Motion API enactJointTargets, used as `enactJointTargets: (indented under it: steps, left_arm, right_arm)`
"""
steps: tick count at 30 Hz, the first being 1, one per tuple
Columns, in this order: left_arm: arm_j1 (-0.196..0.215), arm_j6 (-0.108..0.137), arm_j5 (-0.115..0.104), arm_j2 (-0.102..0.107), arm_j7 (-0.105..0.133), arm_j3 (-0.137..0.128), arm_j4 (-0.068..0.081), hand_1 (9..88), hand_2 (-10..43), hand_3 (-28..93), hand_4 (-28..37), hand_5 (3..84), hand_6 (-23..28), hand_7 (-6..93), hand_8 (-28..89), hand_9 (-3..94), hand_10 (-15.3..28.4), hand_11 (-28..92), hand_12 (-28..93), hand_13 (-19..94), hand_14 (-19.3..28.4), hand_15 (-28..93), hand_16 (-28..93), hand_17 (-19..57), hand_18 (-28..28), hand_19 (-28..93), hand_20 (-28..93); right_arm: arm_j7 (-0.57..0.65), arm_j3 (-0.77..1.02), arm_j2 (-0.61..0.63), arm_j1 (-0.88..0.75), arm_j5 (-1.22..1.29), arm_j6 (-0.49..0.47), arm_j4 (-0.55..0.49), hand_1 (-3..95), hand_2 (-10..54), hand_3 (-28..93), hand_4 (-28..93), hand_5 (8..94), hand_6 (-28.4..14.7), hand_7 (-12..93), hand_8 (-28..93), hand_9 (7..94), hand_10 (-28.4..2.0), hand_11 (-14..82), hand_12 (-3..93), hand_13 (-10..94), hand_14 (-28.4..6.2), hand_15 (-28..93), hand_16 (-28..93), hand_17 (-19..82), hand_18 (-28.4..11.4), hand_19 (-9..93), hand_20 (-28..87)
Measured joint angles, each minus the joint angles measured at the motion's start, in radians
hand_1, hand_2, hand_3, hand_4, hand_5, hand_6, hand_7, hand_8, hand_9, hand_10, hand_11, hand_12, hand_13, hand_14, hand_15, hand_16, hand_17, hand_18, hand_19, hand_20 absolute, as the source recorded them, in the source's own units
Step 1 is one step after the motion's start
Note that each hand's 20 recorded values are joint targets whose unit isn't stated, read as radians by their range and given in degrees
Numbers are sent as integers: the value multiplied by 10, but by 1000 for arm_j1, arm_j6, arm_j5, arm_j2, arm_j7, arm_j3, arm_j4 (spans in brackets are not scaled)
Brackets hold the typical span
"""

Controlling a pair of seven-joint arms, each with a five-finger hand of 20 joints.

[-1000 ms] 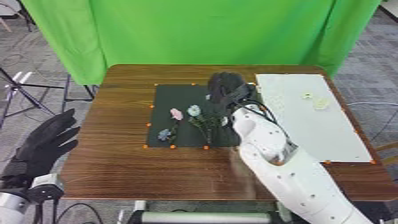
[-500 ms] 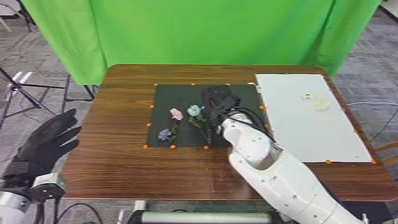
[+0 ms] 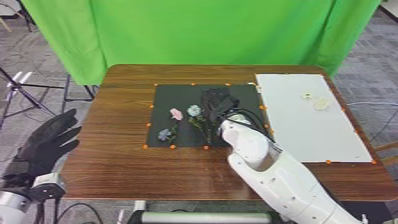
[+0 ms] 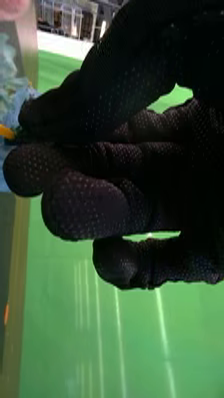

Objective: Arrange flowers

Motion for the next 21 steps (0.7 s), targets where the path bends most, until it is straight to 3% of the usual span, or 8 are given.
enactJointTargets:
  steps: [9, 21]
  left_arm:
    - [-1, 0, 0, 0, -1, 0, 1, 246, -11, 701, -273, 201, 8, 213, -111, 183, 89, 88, 201, 121, 120, 165, 64, -133, 181, 344, 86]
    - [-1, -1, 0, 0, -3, 0, 1, 246, -10, 700, -273, 201, 8, 212, -111, 183, 89, 89, 200, 122, 121, 166, 63, -133, 181, 345, 86]
  right_arm:
    - [7, 2, 0, -3, -13, -46, 1, 444, -95, 793, -282, 703, 14, 430, -10, 875, -59, 141, 421, 753, -30, 551, 354, 298, -202, 809, 574]
    - [9, 15, 2, -7, -13, -90, -3, 390, -95, 796, -283, 656, 13, 415, -12, 784, -76, 229, 336, 724, -32, 581, 302, 279, -211, 802, 585]
